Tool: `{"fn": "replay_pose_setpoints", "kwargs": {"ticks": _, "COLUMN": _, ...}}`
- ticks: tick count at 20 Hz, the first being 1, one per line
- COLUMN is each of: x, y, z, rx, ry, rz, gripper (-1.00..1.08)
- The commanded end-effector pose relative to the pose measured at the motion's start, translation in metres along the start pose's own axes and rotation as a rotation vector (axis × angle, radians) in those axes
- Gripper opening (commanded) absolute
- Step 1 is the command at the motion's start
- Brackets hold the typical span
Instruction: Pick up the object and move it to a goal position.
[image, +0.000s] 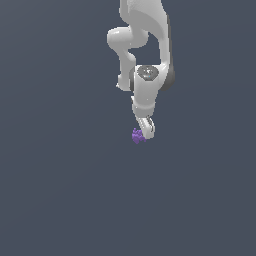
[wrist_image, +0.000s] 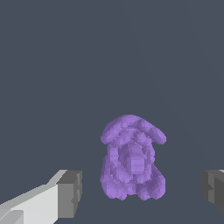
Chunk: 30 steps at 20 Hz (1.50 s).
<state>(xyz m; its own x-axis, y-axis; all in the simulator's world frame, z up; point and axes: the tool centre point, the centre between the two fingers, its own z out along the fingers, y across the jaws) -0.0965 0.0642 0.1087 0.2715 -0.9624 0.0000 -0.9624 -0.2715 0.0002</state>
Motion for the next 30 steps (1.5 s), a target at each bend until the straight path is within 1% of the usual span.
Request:
{"fn": "replay_pose_setpoints", "kwargs": {"ticks": 1, "x": 0.0, "y": 0.0, "z": 0.001, "rx": 0.0, "ry": 0.0, "rz": 0.0, "gripper": 1.0}}
{"fn": "replay_pose_setpoints", "kwargs": {"ticks": 5, "x": 0.0, "y": 0.001, "z": 0.012, "rx": 0.0, "ry": 0.0, "rz": 0.002, "gripper": 1.0}}
{"fn": "replay_pose_setpoints", "kwargs": {"ticks": 12, "x": 0.0, "y": 0.001, "z": 0.043, "rx": 0.0, "ry": 0.0, "rz": 0.004, "gripper": 1.0}}
{"fn": "replay_pose_setpoints", "kwargs": {"ticks": 17, "x": 0.0, "y": 0.001, "z": 0.05, "rx": 0.0, "ry": 0.0, "rz": 0.004, "gripper": 1.0}}
{"fn": "replay_pose_setpoints", "kwargs": {"ticks": 18, "x": 0.0, "y": 0.001, "z": 0.05, "rx": 0.0, "ry": 0.0, "rz": 0.004, "gripper": -1.0}}
{"fn": "replay_pose_setpoints", "kwargs": {"ticks": 30, "x": 0.0, "y": 0.0, "z": 0.048, "rx": 0.002, "ry": 0.0, "rz": 0.005, "gripper": -1.0}}
